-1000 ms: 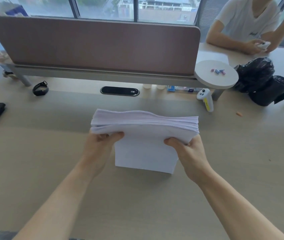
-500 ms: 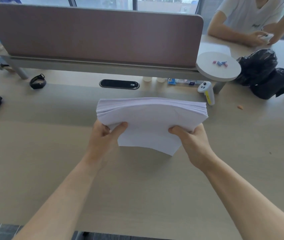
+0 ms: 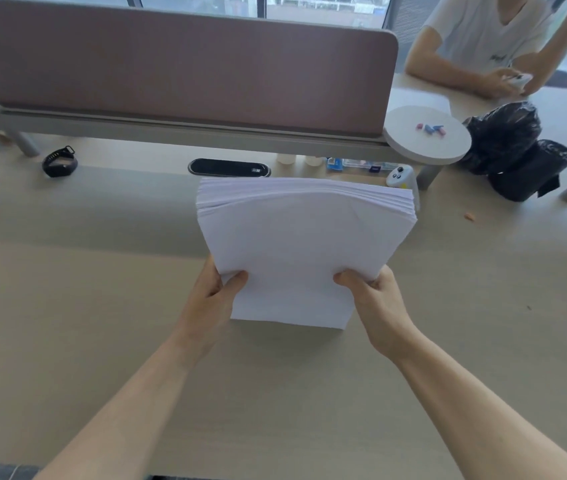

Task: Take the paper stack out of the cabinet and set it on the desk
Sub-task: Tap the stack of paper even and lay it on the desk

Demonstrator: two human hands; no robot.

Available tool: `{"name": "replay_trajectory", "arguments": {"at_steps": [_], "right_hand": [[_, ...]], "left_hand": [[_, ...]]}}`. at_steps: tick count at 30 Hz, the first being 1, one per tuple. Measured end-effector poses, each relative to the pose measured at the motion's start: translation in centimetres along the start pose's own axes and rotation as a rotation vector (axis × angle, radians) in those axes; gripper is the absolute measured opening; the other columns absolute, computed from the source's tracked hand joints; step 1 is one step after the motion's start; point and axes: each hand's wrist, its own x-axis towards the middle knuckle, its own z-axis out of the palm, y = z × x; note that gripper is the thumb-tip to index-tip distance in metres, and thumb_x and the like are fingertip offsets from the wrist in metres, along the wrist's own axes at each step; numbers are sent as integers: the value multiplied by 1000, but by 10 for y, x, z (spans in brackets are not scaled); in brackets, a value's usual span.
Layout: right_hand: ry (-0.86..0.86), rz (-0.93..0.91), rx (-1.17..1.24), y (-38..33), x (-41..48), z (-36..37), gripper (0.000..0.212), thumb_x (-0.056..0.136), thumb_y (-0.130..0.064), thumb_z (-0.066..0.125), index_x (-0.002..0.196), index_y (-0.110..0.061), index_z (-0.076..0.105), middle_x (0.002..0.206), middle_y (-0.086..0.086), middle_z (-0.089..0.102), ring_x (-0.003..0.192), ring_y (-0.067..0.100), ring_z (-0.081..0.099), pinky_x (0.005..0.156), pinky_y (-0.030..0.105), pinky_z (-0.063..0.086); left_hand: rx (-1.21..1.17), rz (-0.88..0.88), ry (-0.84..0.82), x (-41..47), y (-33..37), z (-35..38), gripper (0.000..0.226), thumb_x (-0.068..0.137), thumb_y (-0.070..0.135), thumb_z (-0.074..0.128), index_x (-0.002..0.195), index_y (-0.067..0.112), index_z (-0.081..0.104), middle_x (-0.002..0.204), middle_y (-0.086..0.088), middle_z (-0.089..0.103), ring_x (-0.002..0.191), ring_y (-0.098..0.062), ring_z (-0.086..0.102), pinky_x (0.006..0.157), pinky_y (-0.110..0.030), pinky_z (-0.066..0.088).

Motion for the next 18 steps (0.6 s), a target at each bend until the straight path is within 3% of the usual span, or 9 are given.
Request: {"name": "replay_trajectory", "arguments": {"at_steps": [2,4,6,8,11,14,16,18], "right_hand": [[-8,18,-20,5,1,0,29,80,-2,59,107,-5,67,103,5,74,95,17,67,82,30,51],[-13,-10,-72,9,0,-1,32,89,1,58,118,-11,64,116,6,72,109,19,66,90,31,53],[-6,-41,-122,12,1,-3,33,93,2,57,123,-11,60,121,7,69,115,22,64,95,34,53],[33,-14,-146,10,6,-10,29,93,-2,59,121,-10,57,117,10,69,112,25,66,92,38,55],[100,165,-142,1,21,-26,22,93,-7,64,111,-6,52,108,16,71,96,29,72,82,43,58],[117,381,-112,3,34,-43,24,92,-7,66,110,-8,51,102,17,72,80,31,71,77,49,60],[131,489,-139,12,42,-50,26,90,-6,68,112,-5,54,99,19,71,78,33,70,77,55,59],[147,566,-156,25,52,-53,28,89,-3,67,114,1,56,98,22,70,80,34,69,79,55,58]], "left_hand": [[72,-4,1,1,0,2,49,99,10,54,147,22,52,140,8,67,135,-10,58,112,-32,43],[158,-5,9,1,3,5,45,103,12,52,144,28,51,136,16,66,130,-1,59,111,-30,44],[250,-4,4,2,10,10,39,104,12,50,133,38,52,122,31,67,116,16,59,101,-15,46],[260,-23,-4,7,18,17,30,104,12,50,124,35,53,107,34,71,99,20,64,87,-5,49],[171,-109,-18,23,21,34,24,103,7,53,125,15,57,112,5,76,93,-8,73,83,-24,60],[110,-314,-55,37,15,57,22,102,4,55,123,9,55,121,-17,72,93,-28,73,83,-41,64],[143,-433,-72,45,4,69,19,100,8,58,119,8,55,125,-22,70,105,-38,72,93,-56,59],[203,-484,-66,56,-5,76,10,98,14,61,107,13,57,123,-20,70,108,-40,71,95,-59,57]]}}
